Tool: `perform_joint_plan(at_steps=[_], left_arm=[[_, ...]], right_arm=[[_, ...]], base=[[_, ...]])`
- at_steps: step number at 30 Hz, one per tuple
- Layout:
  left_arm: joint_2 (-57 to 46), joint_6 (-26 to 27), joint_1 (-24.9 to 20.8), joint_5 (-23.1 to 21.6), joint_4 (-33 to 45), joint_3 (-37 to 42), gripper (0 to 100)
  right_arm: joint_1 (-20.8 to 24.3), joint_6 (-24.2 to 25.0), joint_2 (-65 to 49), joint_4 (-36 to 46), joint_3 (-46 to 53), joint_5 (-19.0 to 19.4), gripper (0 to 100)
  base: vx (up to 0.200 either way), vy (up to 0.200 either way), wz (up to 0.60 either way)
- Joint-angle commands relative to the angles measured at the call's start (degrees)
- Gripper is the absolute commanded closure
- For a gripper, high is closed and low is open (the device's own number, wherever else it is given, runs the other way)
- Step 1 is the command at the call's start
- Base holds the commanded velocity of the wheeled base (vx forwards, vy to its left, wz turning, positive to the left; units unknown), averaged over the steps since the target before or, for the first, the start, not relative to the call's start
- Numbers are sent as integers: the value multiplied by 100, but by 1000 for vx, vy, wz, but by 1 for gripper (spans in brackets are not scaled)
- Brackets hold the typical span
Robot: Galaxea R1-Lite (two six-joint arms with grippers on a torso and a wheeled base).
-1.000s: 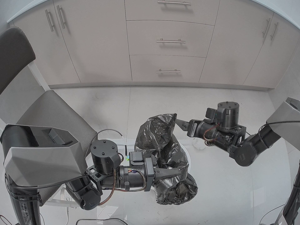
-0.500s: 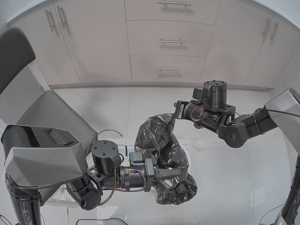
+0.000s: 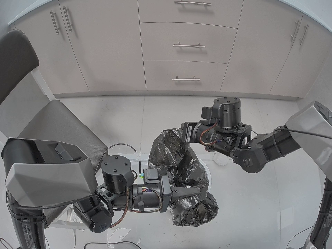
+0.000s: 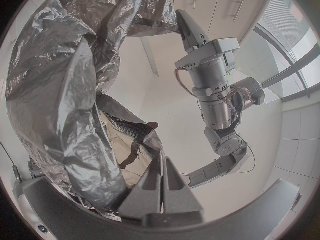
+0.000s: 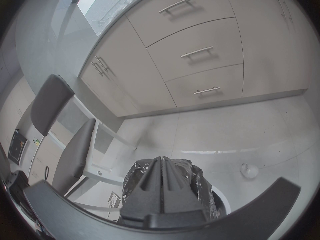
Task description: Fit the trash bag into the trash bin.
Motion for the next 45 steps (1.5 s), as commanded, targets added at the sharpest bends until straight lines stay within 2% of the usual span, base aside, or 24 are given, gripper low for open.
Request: perform_joint_plan(at_steps=[1, 12, 19, 32, 45], left_arm=[[6, -1, 4, -1, -2, 0, 100], [6, -1, -5, -1, -2, 9, 100], [6, -1, -5, -1, -2, 9, 100], [14, -1, -5, 8, -2, 9, 100], [41, -1, -5, 8, -2, 0, 100]], right_arm=[[80, 2, 265, -16, 71, 1, 100], [9, 2, 1408, -52, -227, 1, 100], [1, 19, 1759, 63, -236, 62, 100], [-184, 19, 2128, 1302, -667, 133, 100], [-263, 46, 2533, 1399, -1054, 133, 100]], base=[[0, 0, 0], [0, 0, 0], [0, 0, 0], [0, 0, 0], [0, 0, 0]])
